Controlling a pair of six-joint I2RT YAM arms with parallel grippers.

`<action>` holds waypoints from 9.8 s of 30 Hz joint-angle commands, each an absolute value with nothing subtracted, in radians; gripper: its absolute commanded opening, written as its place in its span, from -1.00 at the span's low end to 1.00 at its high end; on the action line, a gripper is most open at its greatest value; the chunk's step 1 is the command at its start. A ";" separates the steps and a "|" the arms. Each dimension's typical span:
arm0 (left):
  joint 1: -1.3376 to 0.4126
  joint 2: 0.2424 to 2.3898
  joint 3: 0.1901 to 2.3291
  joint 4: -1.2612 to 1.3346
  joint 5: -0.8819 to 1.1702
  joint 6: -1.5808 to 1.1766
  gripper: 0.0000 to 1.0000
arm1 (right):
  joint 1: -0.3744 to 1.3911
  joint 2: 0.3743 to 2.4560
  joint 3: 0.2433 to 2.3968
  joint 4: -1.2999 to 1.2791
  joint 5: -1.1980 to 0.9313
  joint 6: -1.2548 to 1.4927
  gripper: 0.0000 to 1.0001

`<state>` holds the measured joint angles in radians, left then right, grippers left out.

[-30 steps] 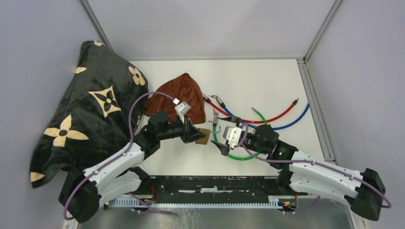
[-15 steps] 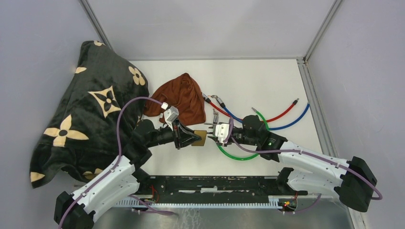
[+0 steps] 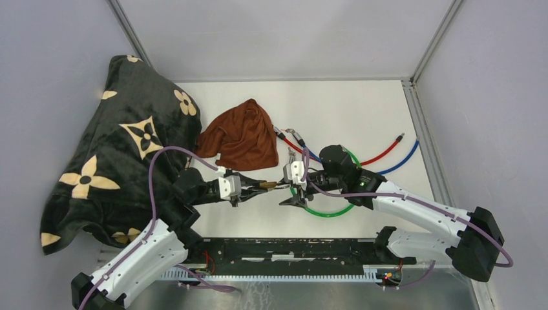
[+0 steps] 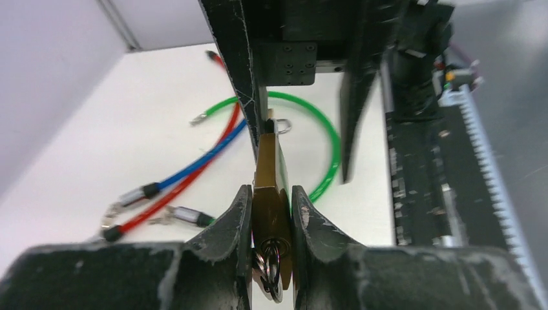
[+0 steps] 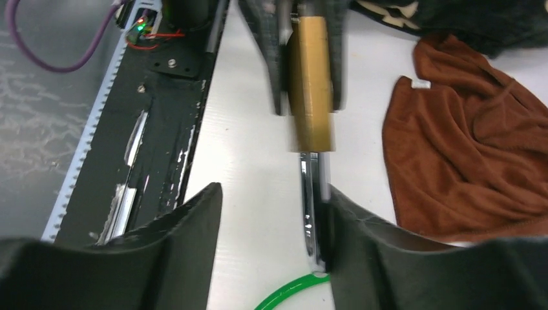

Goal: Lock with the key
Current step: Lock the lock.

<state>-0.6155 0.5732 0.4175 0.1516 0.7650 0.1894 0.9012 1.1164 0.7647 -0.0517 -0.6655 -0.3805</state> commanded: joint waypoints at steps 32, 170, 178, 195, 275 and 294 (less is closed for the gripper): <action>-0.604 0.564 0.545 0.202 0.816 0.185 -0.95 | 0.913 1.086 0.759 0.044 -0.554 -0.345 -0.31; -0.636 0.536 0.494 0.089 0.571 0.010 0.56 | 0.850 0.978 0.538 0.930 -0.524 0.438 -1.00; -0.637 0.611 0.516 0.131 0.578 0.032 0.01 | 0.854 0.970 0.537 0.924 -0.562 0.431 -1.00; -0.638 0.601 0.664 -0.280 0.509 0.193 -0.95 | 0.839 0.919 0.644 0.109 -0.602 -0.196 0.96; -0.638 0.509 0.603 -0.006 0.600 -0.244 -0.91 | 0.836 1.117 0.650 0.883 -0.822 0.368 -1.00; -0.681 0.572 0.507 0.258 0.528 -0.222 -0.96 | 0.865 1.154 0.678 0.910 -0.815 0.403 -1.00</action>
